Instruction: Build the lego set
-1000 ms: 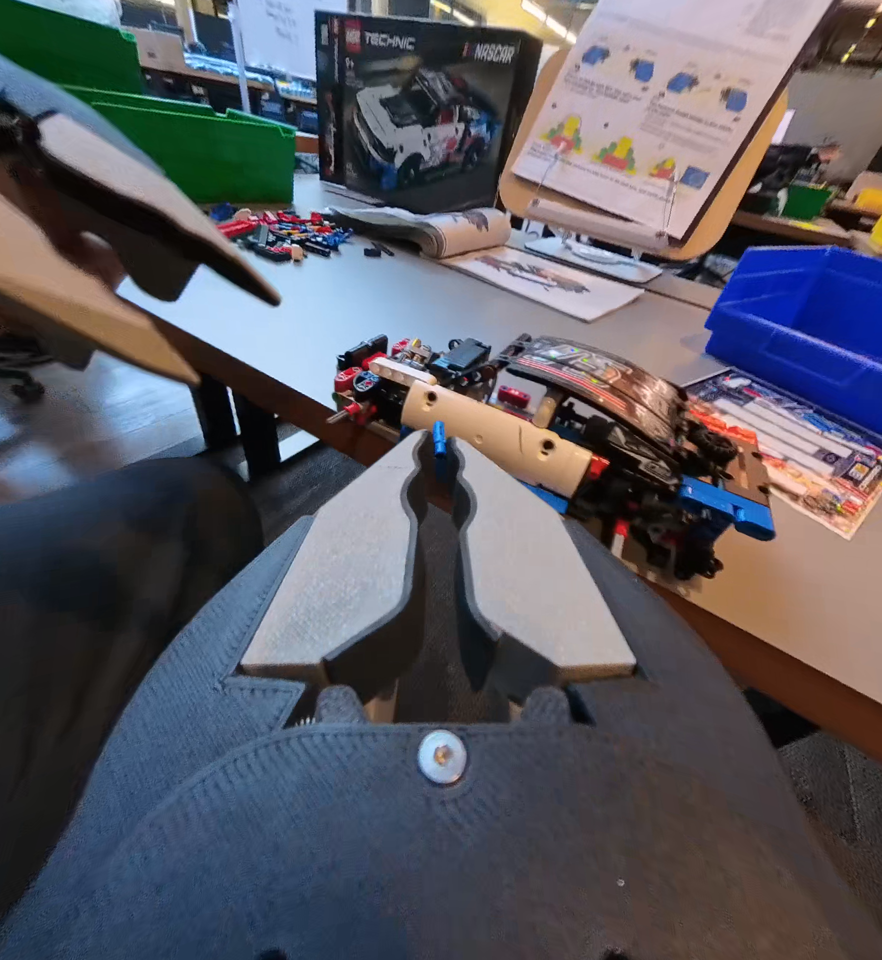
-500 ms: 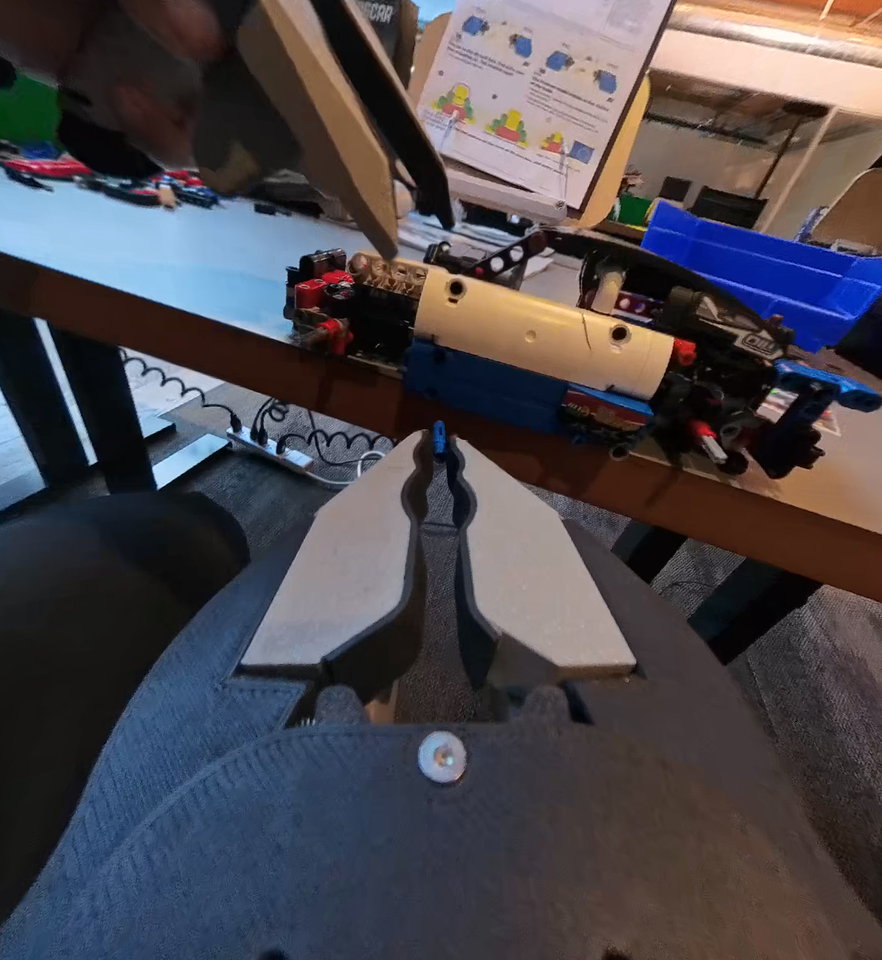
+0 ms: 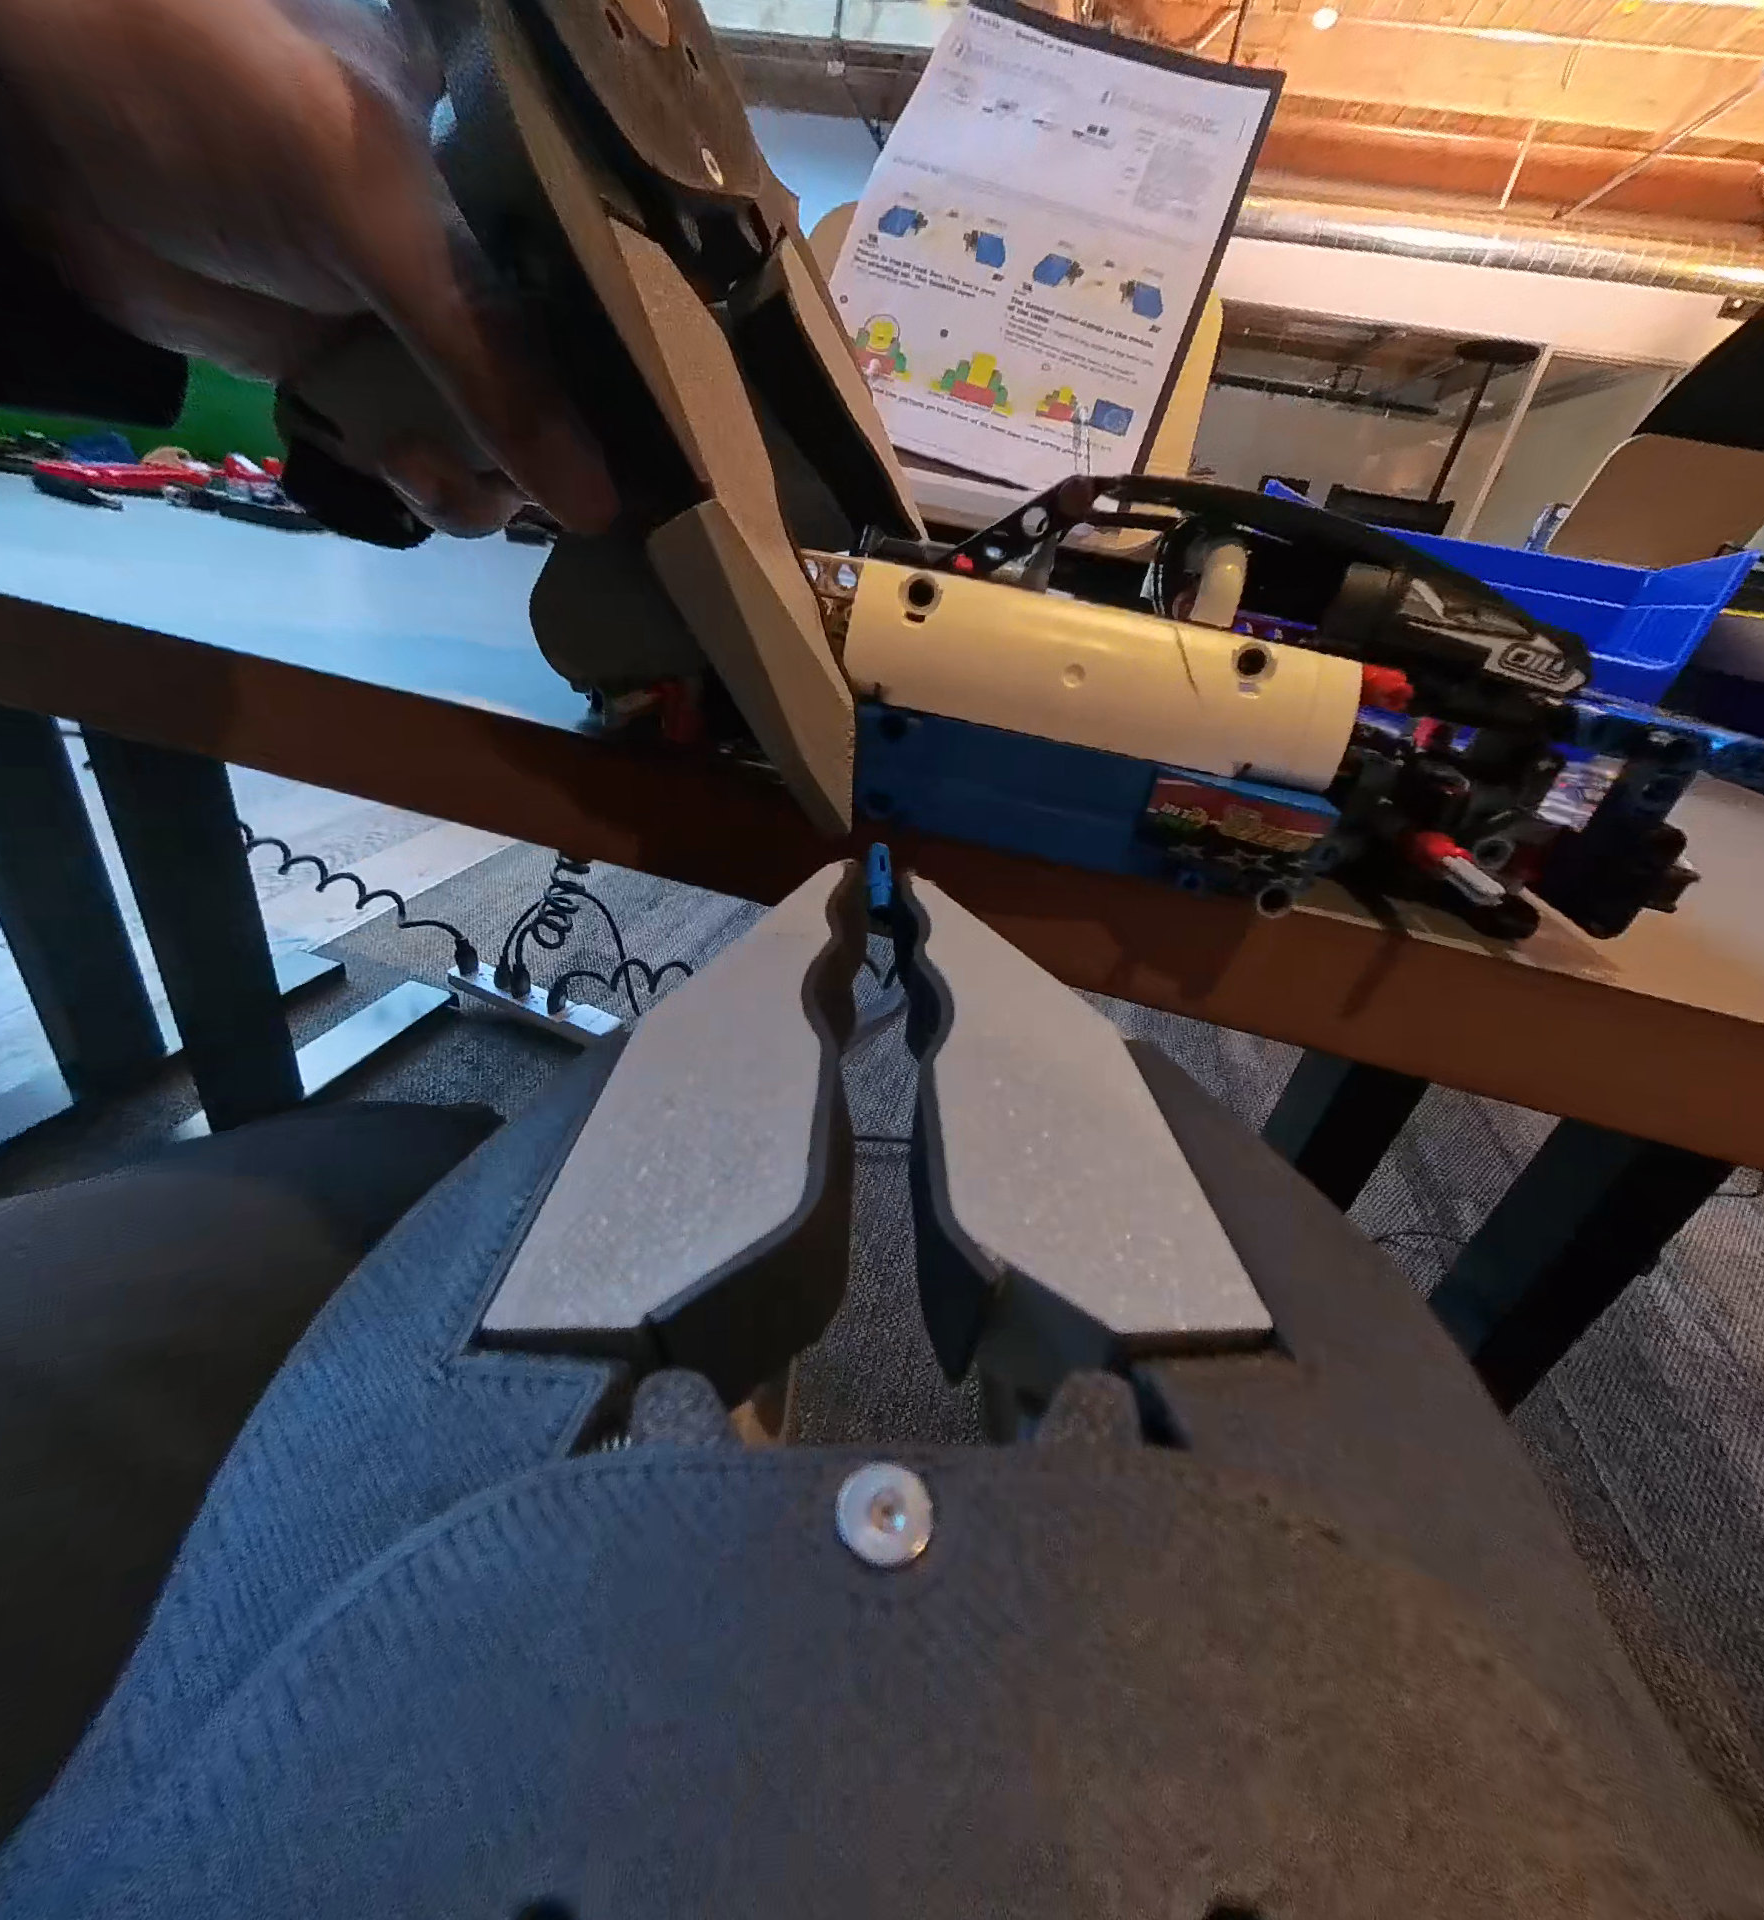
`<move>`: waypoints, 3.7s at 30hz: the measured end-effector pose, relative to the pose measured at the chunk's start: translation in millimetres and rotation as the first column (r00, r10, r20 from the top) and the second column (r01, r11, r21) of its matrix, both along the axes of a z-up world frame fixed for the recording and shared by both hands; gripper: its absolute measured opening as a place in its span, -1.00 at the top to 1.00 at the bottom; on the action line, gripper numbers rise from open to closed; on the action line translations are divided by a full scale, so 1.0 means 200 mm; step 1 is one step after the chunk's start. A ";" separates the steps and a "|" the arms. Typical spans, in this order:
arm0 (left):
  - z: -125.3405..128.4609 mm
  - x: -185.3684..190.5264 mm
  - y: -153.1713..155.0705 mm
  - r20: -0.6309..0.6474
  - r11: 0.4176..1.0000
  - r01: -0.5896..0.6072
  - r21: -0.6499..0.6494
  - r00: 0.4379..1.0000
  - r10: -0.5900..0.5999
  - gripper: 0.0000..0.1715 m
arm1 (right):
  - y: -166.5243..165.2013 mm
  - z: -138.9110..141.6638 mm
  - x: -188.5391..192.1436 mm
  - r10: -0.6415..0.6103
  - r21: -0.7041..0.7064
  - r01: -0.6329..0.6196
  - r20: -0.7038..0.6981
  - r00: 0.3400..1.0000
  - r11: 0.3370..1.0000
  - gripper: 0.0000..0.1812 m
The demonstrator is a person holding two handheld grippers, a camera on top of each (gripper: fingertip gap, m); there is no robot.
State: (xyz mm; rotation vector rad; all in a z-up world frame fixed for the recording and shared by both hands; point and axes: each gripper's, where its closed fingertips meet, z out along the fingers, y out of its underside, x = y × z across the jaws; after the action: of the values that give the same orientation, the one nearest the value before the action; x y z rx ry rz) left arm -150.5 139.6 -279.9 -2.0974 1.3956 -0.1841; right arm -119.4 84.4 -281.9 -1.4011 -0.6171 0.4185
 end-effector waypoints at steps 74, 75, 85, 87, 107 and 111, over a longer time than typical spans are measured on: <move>0.03 0.09 -0.02 0.130 0.997 -0.077 -0.013 0.989 0.078 -0.09 | 0.09 -0.01 0.11 -0.080 -0.029 0.079 -0.062 0.995 0.996 0.97; 0.04 0.09 -0.02 0.130 0.997 -0.078 -0.009 0.988 0.079 -0.09 | 0.09 -0.02 0.12 -0.088 -0.021 0.087 -0.050 0.995 0.996 0.98; 0.35 0.06 -0.19 0.195 0.990 -0.096 0.104 0.978 0.074 0.32 | -0.03 0.09 0.07 0.135 0.028 -0.135 -0.016 0.991 0.991 0.97; 0.33 0.09 -0.28 0.141 0.993 -0.031 0.114 0.990 0.015 0.43 | -0.06 0.11 0.07 0.279 -0.036 -0.282 -0.082 0.957 0.959 0.97; 0.01 0.35 -0.51 -0.587 0.482 0.787 0.385 0.612 -0.530 0.78 | -0.28 0.04 0.14 0.664 -0.385 -0.703 -0.253 0.704 0.598 0.97; 0.00 0.36 -0.52 -0.603 0.444 0.802 0.399 0.594 -0.532 0.93 | -0.27 0.02 0.15 0.660 -0.398 -0.711 -0.282 0.696 0.580 0.97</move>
State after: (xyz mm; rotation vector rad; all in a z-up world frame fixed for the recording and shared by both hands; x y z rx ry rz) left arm -77.9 35.8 -280.7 -0.8969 2.1354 0.3978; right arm -90.3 30.4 -277.4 -1.5489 -1.0247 1.3569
